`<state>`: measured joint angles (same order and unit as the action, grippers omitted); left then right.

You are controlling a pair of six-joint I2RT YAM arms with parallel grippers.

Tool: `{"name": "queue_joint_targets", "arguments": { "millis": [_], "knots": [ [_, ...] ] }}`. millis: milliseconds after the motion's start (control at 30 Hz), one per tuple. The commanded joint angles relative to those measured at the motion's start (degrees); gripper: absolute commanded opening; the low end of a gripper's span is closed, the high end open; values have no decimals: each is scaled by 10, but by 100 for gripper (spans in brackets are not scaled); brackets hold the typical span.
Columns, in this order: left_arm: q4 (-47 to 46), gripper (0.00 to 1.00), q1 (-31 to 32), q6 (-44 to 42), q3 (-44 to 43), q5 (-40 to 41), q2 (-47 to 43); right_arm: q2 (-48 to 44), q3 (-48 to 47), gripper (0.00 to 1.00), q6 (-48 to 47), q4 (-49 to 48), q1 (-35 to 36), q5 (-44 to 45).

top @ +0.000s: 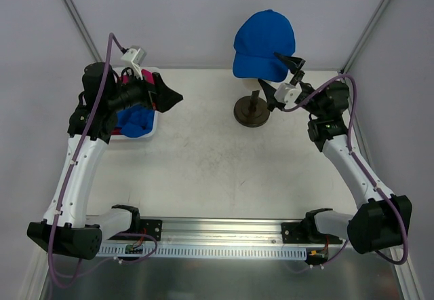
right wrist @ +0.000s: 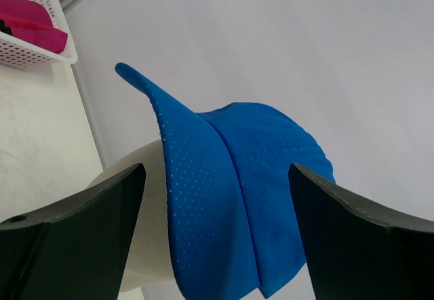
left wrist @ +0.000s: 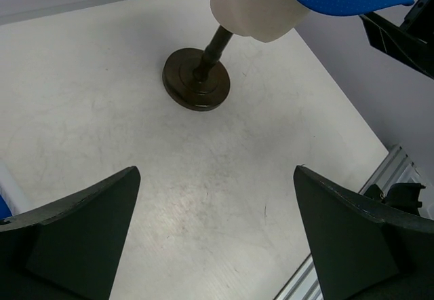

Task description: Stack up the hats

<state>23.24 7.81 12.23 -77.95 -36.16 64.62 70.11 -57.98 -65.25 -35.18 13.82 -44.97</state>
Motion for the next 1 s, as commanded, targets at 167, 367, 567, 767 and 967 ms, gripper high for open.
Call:
{"name": "queue_joint_targets", "arguments": {
  "millis": [167, 367, 567, 767, 967],
  "knots": [
    [28, 99, -3, -32, -46, 67, 28, -70, 4, 99, -64, 105, 2, 23],
    [147, 99, -13, -163, -65, 194, 62, -145, 41, 100, -69, 247, 1, 65],
    [273, 93, -102, -286, -83, 242, 167, -233, 63, 100, -31, 354, 2, 123],
    [287, 88, -189, -296, -123, 256, 240, -281, 44, 100, 80, 448, 1, 193],
    [302, 83, -314, -130, -128, 155, 235, -307, 36, 100, 130, 491, 1, 214]
  ]
}}
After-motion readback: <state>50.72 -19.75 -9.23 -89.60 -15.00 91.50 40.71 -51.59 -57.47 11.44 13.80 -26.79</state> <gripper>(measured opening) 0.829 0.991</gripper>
